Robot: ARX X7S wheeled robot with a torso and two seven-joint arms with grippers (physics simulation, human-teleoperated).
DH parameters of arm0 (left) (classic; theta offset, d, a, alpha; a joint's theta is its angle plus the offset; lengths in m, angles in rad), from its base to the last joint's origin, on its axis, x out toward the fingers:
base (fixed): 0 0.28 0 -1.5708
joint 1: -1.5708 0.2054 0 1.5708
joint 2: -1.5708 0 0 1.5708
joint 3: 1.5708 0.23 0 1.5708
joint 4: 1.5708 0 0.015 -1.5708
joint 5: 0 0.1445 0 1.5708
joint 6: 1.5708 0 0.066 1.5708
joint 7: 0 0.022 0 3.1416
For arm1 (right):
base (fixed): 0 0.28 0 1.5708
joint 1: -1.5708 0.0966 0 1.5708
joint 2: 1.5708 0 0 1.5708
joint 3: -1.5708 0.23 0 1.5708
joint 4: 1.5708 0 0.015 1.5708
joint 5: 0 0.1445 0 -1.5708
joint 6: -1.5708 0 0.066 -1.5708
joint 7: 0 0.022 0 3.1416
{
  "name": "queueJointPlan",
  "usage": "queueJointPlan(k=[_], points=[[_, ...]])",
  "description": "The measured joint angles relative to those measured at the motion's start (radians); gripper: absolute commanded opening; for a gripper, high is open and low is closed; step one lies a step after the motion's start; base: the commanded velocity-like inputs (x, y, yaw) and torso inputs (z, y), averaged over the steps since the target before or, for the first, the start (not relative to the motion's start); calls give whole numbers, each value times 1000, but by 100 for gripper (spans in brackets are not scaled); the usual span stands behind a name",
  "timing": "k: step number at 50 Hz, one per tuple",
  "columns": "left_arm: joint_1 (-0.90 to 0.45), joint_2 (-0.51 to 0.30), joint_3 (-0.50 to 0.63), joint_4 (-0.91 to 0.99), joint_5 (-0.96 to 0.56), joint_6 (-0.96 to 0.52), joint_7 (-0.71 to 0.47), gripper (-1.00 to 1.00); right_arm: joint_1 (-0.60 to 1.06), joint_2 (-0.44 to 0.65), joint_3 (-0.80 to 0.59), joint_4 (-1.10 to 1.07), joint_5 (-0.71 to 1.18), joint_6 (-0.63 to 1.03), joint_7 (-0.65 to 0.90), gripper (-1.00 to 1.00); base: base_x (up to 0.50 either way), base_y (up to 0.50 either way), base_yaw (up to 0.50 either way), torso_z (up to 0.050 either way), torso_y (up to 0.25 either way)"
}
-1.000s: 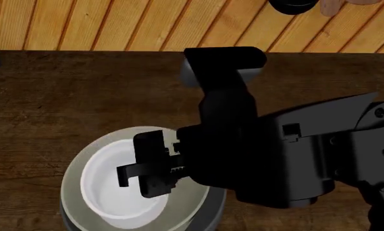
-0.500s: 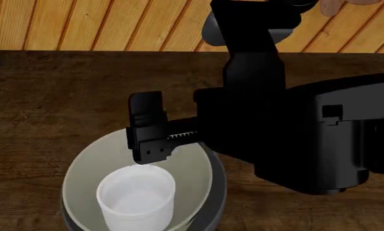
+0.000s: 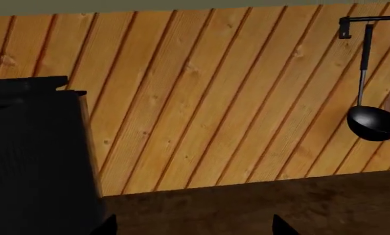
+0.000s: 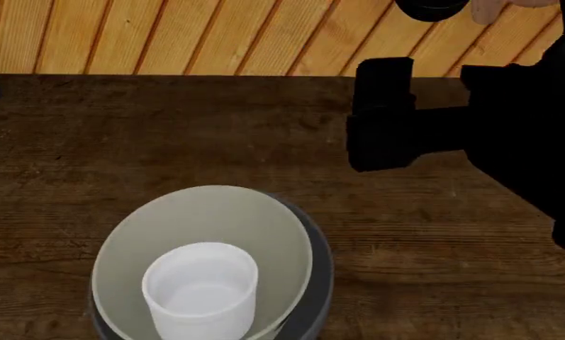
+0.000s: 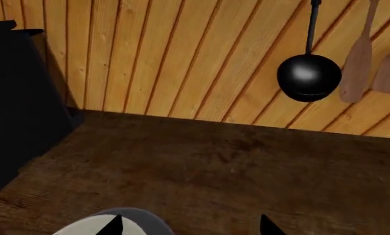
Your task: Stack the bowls from largest to smallest.
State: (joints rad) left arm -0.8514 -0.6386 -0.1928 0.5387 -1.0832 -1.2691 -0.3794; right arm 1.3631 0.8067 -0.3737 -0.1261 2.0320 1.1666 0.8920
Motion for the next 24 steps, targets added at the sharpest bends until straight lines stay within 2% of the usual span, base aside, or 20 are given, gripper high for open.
queueJointPlan(k=[13, 24], points=[[-342, -24, 75, -204, -187, -192, -51, 100, 104, 137, 41, 36, -153, 77, -83, 100, 0, 0, 0, 0, 0], [-567, -66, 183, -378, -263, -242, -61, 100, 331, 145, -25, 159, -344, 184, -212, 100, 0, 0, 0, 0, 0]])
